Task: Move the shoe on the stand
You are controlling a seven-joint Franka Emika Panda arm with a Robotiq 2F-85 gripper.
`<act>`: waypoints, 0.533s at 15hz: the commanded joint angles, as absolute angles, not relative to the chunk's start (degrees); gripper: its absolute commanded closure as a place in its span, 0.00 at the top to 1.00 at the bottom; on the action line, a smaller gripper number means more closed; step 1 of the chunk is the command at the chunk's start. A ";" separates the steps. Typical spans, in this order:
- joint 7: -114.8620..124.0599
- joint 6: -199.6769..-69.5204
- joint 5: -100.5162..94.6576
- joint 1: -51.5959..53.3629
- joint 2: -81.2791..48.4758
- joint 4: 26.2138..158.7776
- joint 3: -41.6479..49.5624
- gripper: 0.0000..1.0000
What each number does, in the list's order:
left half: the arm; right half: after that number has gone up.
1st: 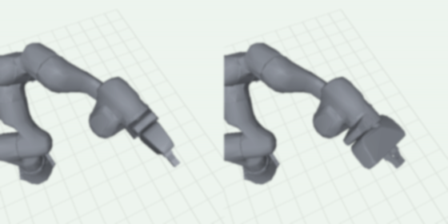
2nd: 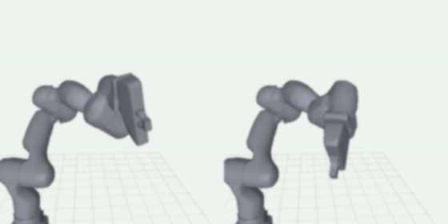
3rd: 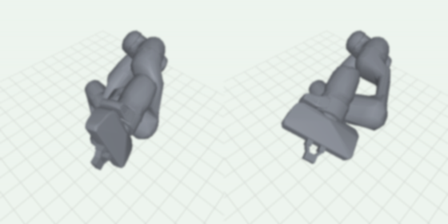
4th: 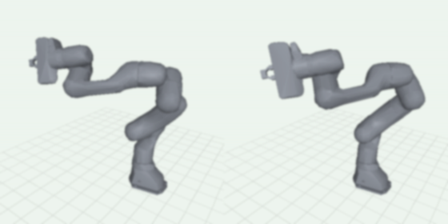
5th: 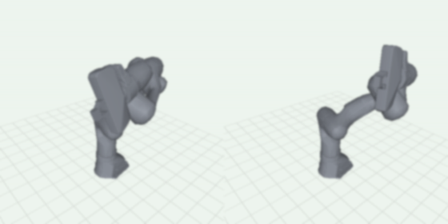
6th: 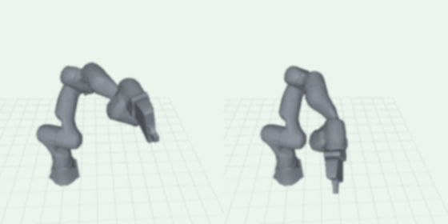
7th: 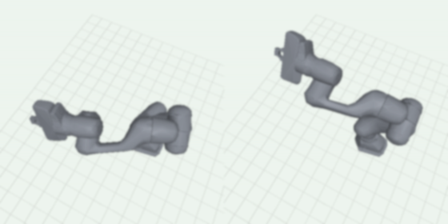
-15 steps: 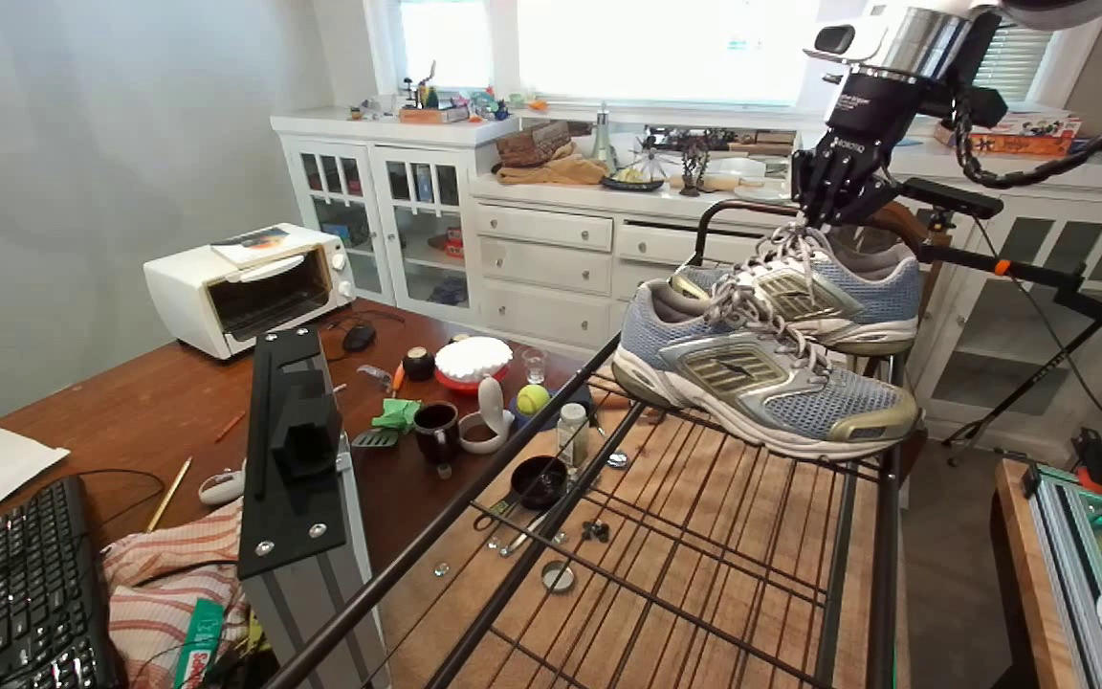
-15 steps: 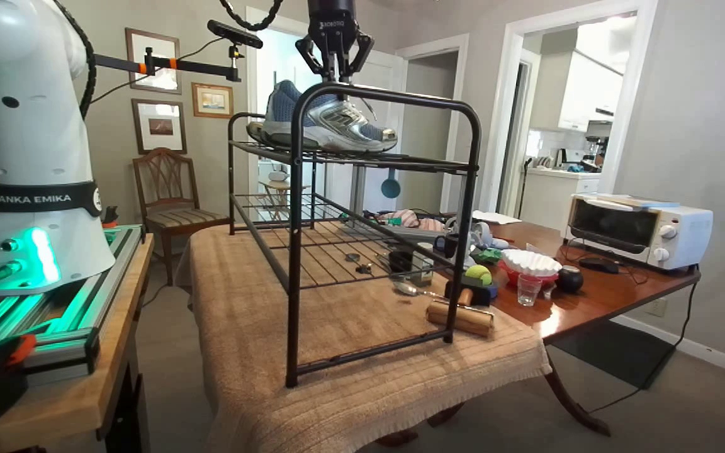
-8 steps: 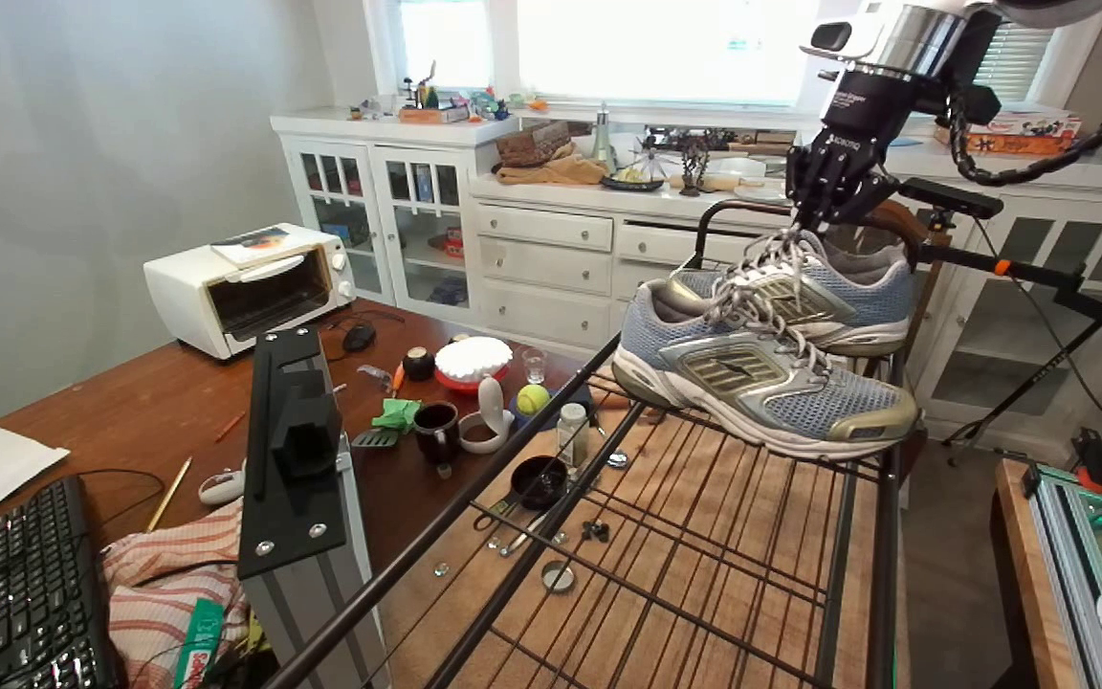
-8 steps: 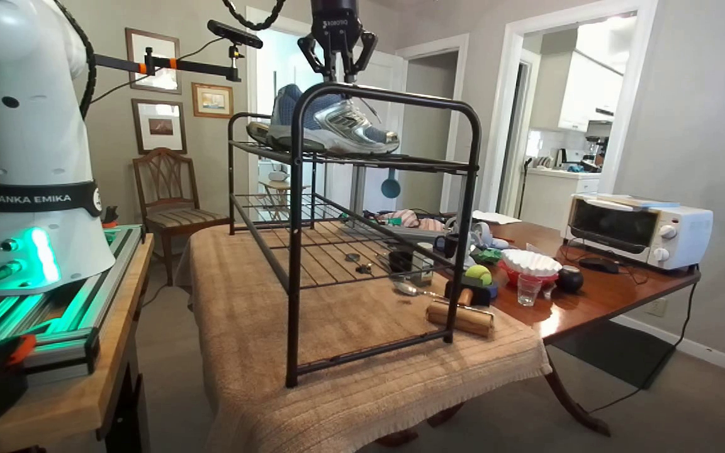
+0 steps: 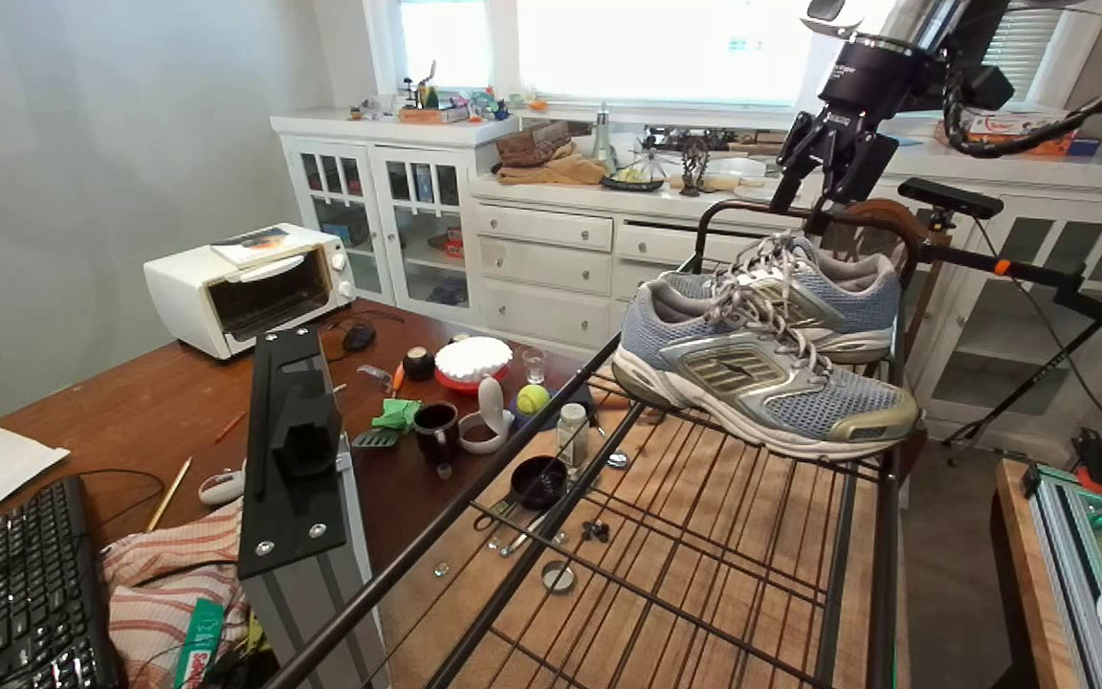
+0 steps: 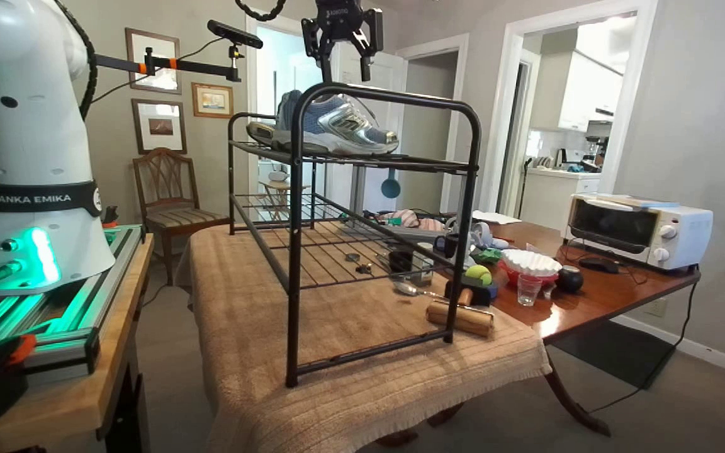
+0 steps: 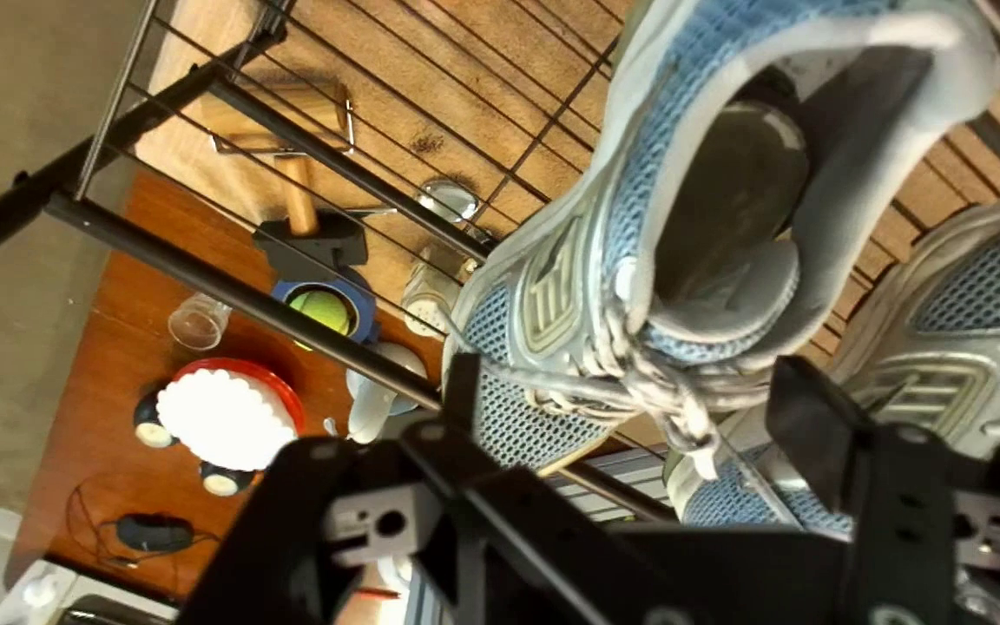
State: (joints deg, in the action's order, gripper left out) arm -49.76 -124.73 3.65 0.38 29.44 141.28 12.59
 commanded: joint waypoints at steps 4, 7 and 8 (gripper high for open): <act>-26.20 -126.79 4.28 -1.03 32.30 142.82 7.49 1.00; -15.04 -128.61 3.96 -1.25 33.54 143.73 5.10 1.00; -11.25 -129.43 3.87 -1.53 33.94 144.02 4.17 1.00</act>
